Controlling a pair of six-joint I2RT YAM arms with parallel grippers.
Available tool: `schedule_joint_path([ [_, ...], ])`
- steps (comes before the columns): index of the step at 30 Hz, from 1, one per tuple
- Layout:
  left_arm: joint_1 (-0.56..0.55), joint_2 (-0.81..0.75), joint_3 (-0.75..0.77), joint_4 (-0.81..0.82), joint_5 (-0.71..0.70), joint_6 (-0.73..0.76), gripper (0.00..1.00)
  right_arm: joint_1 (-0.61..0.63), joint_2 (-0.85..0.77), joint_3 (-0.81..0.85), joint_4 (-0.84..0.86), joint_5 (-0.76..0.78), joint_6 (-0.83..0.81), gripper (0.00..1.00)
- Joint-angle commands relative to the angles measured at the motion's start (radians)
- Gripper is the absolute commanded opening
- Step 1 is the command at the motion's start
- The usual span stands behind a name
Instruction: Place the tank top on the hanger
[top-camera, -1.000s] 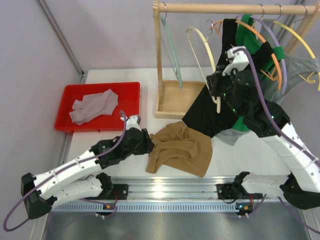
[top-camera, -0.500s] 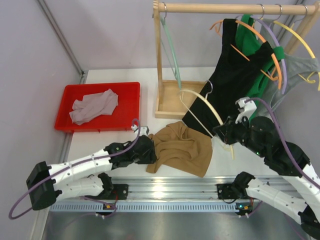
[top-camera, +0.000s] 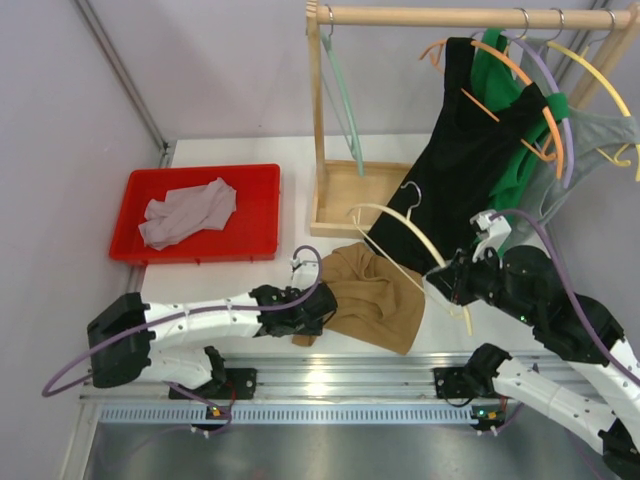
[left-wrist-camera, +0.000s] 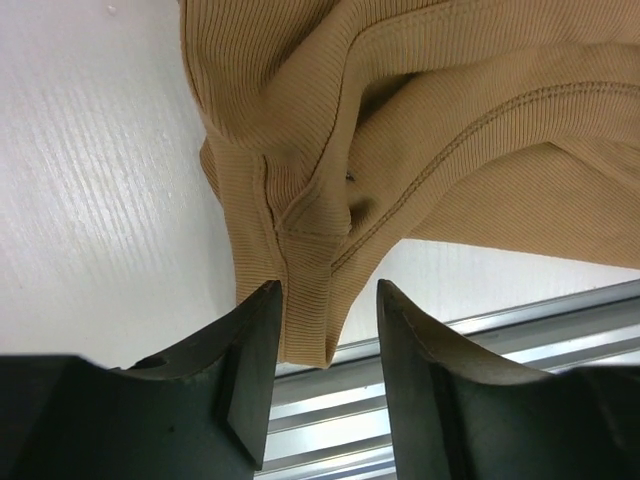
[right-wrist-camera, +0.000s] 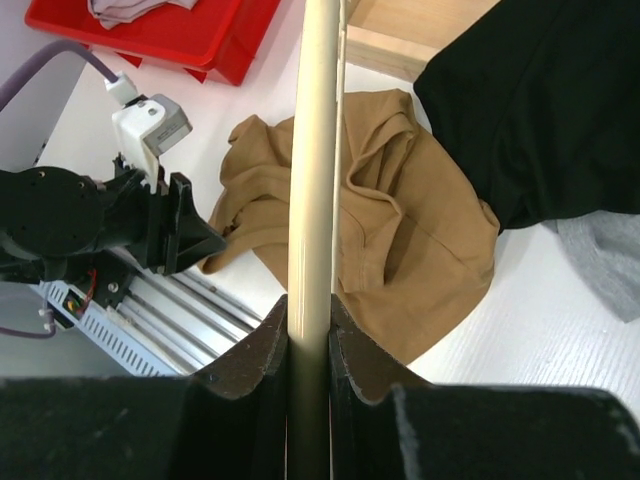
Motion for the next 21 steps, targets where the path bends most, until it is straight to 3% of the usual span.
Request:
schedule_joint_path([
  [1,-0.015,0.036,0.049,-0.05,-0.089,-0.025,0.47,0.009,-0.015,0.001,0.042,-0.026,0.003,0.0],
  [17,-0.026,0.094,0.08,-0.091,-0.115,-0.015,0.39,0.009,-0.011,0.0,0.036,-0.055,-0.015,0.0],
  [21,-0.03,0.085,0.086,-0.082,-0.089,0.002,0.44,0.009,-0.011,0.0,0.031,-0.053,-0.018,0.0],
])
